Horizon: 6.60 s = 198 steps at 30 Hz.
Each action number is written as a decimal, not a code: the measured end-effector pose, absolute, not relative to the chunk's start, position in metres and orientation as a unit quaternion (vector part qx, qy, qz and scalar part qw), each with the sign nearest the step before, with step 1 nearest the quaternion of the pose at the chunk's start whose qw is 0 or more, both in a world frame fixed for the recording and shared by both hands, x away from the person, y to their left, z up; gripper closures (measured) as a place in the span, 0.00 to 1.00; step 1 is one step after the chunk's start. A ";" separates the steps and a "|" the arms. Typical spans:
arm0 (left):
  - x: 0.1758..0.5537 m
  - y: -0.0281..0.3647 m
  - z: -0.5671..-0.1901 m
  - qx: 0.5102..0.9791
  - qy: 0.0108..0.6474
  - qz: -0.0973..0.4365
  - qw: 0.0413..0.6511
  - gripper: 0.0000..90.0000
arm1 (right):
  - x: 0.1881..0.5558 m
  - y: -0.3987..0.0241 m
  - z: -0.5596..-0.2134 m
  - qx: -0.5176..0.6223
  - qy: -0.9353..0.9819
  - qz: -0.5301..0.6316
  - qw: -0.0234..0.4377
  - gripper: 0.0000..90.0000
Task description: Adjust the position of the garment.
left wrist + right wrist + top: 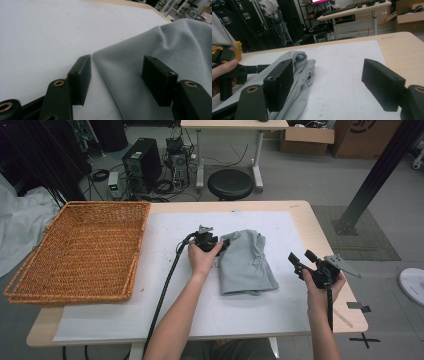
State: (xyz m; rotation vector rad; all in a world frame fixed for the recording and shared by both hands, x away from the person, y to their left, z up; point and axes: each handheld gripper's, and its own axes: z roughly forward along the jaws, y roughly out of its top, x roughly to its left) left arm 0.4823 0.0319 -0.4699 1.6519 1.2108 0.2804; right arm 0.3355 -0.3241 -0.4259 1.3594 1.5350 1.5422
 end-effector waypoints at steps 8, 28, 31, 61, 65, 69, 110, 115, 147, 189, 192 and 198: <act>0.481 0.026 -0.469 0.704 0.487 0.137 0.497 0.83 | 0.334 -0.324 -0.426 0.504 0.581 0.573 0.283 0.33; 0.471 0.050 -0.455 0.726 0.485 0.155 0.463 0.97 | 0.324 -0.309 -0.422 0.473 0.608 0.575 0.276 0.37; 0.468 0.057 -0.453 0.727 0.486 0.157 0.459 0.97 | 0.322 -0.301 -0.423 0.465 0.616 0.576 0.271 0.37; 0.457 0.088 -0.442 0.721 0.486 0.158 0.467 0.97 | 0.278 -0.131 -0.466 0.382 0.739 0.490 0.260 0.48; 0.457 0.089 -0.441 0.722 0.483 0.159 0.470 0.97 | 0.279 -0.125 -0.469 0.386 0.752 0.458 0.276 0.72; 0.457 0.090 -0.441 0.722 0.481 0.156 0.471 0.96 | 0.280 -0.124 -0.468 0.388 0.762 0.447 0.262 0.96; 0.457 0.106 -0.432 0.706 0.491 0.178 0.478 0.67 | 0.281 -0.191 -0.434 0.468 0.703 0.492 0.210 0.71; 0.454 0.108 -0.431 0.704 0.490 0.181 0.482 0.60 | 0.293 -0.183 -0.443 0.472 0.724 0.464 0.193 0.80; 0.445 0.116 -0.431 0.702 0.489 0.184 0.484 0.56 | 0.319 -0.240 -0.441 0.521 0.670 0.490 0.200 0.53; 0.460 0.102 -0.460 0.686 0.527 0.139 0.482 0.96 | 0.338 -0.224 -0.454 0.516 0.721 0.441 0.142 0.91; 0.463 0.102 -0.461 0.679 0.532 0.127 0.490 0.97 | 0.334 -0.220 -0.454 0.514 0.721 0.445 0.134 0.91; 0.465 0.107 -0.463 0.663 0.539 0.103 0.510 0.98 | 0.330 -0.220 -0.453 0.515 0.715 0.455 0.128 0.91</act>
